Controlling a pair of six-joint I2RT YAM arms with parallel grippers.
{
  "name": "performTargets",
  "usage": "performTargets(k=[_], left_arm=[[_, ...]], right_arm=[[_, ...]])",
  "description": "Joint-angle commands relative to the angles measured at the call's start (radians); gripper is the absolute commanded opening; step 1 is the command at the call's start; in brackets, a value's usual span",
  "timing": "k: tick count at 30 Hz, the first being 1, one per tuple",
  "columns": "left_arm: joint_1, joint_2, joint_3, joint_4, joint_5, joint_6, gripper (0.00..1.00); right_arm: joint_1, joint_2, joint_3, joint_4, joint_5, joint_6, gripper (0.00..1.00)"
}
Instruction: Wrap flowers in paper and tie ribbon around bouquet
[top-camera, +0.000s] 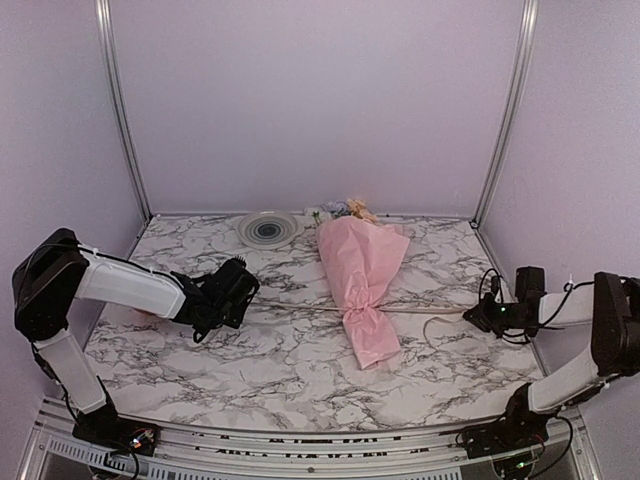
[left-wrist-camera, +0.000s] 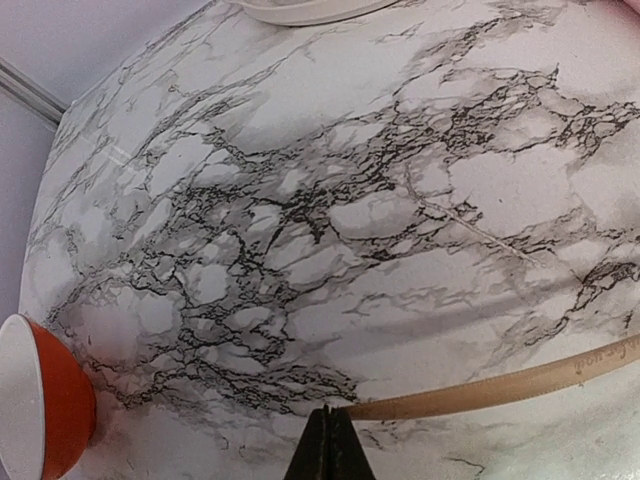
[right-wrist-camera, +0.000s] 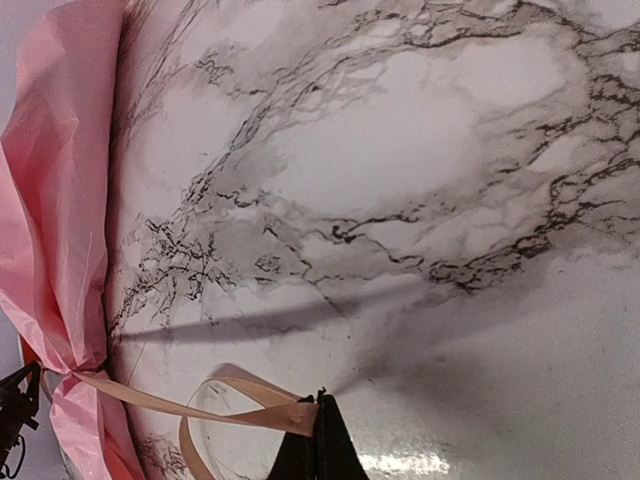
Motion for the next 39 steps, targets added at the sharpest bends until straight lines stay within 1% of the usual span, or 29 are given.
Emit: performTargets(k=[1,7,19,26,28,30,32,33,35,39], left_arm=[[0.069,-0.037,-0.029,-0.135,-0.109,-0.065,0.00],[0.088,-0.033,-0.023,-0.146,-0.108,-0.077,0.00],[0.103,-0.035,-0.023,-0.153,-0.101,-0.088,0.00],[0.096,-0.051,-0.026,-0.140,-0.069,-0.065,0.00],[0.062,-0.079,-0.006,-0.119,-0.046,-0.039,0.00],[0.007,-0.107,0.033,-0.062,-0.012,0.014,0.00],[-0.058,-0.121,0.088,-0.025,-0.022,0.068,0.00],[-0.075,-0.126,0.115,-0.019,-0.030,0.083,0.00],[-0.087,-0.145,0.151,-0.006,-0.049,0.093,0.00],[-0.091,-0.198,0.161,0.073,-0.115,0.141,0.00]], right_arm=[[-0.081,-0.018,0.005,0.040,0.061,0.021,0.00],[-0.120,0.021,0.013,0.048,0.034,0.012,0.00],[-0.181,0.052,0.024,0.013,0.005,-0.043,0.00],[-0.185,0.045,0.023,0.020,-0.027,-0.049,0.00],[-0.151,0.007,0.029,0.014,-0.033,-0.046,0.00],[-0.055,-0.033,0.075,-0.054,0.039,-0.068,0.00],[0.041,-0.073,0.117,-0.087,0.075,-0.069,0.00],[0.061,-0.091,0.128,-0.088,0.082,-0.055,0.00],[0.093,-0.129,0.150,-0.095,0.090,-0.032,0.00],[0.182,-0.154,0.224,-0.160,0.124,-0.045,0.00]])
